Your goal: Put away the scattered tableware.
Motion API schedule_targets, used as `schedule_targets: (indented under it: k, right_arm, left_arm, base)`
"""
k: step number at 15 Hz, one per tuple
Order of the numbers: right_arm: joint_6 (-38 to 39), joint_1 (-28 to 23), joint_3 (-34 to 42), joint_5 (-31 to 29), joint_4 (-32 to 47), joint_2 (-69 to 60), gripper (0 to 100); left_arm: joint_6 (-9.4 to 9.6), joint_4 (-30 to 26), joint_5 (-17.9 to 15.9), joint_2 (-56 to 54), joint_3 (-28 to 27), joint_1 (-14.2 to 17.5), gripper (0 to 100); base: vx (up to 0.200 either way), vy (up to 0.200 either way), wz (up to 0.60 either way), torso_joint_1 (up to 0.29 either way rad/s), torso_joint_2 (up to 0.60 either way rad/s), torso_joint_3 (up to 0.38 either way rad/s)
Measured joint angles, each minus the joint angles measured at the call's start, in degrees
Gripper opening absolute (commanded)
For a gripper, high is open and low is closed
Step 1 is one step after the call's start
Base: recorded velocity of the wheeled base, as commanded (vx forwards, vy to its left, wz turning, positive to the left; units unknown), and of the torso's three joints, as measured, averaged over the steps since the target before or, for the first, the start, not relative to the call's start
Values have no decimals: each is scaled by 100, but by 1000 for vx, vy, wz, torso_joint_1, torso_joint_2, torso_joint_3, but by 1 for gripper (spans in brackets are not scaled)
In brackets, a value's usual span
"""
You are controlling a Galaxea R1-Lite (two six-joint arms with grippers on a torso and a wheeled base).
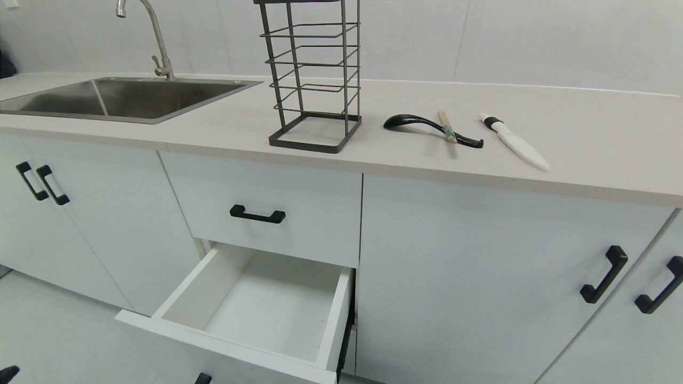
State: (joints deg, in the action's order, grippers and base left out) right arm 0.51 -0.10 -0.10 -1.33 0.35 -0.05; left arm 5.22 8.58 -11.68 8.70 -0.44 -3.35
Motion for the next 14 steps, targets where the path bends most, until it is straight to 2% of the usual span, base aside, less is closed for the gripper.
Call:
schedule_targets:
  k: [2, 3, 4, 5, 9, 14]
  right_arm:
    - [-2, 5, 0, 0, 0, 0, 0]
    - [2, 2, 0, 0, 2, 0, 0]
    - [0, 0, 0, 0, 5, 0, 0]
    - [0, 0, 0, 0, 7, 0, 0]
    - [-5, 0, 0, 0, 2, 0, 0]
    - [-9, 0, 0, 0, 7, 0, 0]
  left_arm:
    - [-139, -618, 99, -460, 23, 243, 100]
    - [-218, -697, 391, -592, 26, 291, 100]
    - [-385, -829, 820, -700, 30, 313, 100]
    - [-471, -861, 928, -769, 33, 330, 100]
    - [-512, -868, 939, -870, 44, 343, 100]
    - [-489, -874, 941, -875, 44, 343, 100]
  base:
    - [0, 0, 0, 0, 0, 0]
    - [0, 0, 0, 0, 0, 0]
    - [0, 0, 0, 0, 0, 0]
    - [0, 0, 0, 0, 0, 0]
    - [0, 0, 0, 16, -19, -8]
    - [0, 0, 0, 210, -133, -109]
